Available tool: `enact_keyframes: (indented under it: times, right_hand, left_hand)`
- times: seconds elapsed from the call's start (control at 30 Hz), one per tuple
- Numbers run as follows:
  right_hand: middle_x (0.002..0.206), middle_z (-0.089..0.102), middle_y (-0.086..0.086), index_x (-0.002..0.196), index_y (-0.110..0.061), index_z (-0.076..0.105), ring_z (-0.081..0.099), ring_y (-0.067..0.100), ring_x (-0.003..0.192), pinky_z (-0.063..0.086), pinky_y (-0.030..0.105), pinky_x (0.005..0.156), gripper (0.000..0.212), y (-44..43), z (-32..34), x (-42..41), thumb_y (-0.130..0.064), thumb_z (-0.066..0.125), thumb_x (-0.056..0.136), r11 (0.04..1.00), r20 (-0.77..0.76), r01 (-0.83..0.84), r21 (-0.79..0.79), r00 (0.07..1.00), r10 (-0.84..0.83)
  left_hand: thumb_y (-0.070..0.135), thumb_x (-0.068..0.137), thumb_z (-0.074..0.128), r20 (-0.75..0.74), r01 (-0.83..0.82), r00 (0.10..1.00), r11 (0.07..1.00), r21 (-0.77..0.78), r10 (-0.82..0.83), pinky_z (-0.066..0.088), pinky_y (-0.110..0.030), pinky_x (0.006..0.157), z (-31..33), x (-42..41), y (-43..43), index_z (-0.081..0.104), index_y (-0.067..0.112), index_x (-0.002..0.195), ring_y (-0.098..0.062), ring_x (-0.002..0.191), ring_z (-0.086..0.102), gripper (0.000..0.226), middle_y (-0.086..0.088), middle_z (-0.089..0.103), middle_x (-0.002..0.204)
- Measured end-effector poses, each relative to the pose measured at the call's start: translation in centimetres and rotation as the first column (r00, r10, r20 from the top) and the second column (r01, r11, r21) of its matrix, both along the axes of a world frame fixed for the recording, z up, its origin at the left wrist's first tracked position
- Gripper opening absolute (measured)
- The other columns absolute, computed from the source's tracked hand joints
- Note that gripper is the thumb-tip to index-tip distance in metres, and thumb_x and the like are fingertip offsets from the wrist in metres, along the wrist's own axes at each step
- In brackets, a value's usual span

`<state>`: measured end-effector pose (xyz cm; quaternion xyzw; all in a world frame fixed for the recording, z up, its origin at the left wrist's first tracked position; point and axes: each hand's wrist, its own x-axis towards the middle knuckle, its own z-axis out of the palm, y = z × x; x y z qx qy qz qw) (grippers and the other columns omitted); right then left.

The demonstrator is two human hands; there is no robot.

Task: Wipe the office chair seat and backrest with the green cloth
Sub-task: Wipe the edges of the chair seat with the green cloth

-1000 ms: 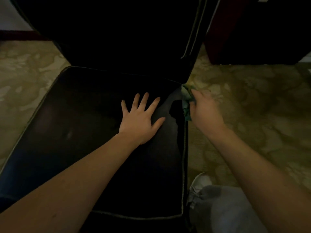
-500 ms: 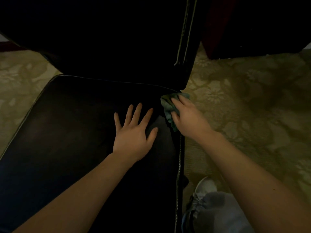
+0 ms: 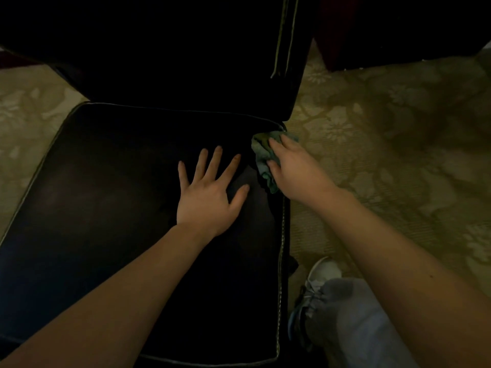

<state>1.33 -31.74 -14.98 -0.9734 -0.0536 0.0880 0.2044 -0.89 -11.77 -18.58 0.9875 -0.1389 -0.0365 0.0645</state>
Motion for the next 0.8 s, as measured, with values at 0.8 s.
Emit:
enact_keyframes:
  times: [0.8]
  right_hand:
    - [0.146,0.046,0.014,0.148,-0.009,0.039,0.046,0.033,0.130,0.041,0.039,0.105,0.048,-1.6,0.0,0.3,-0.024,0.046,0.103,0.998,-0.021,0.015,0.057,1.000,-0.014]
  left_hand:
    - [0.072,0.094,0.014,-0.011,-0.011,1.000,0.999,0.042,0.012,-0.005,-0.060,0.123,0.1,-0.2,-0.3,0.007,0.042,0.160,-0.024,0.157,-0.006,0.072,0.001,0.002,0.171]
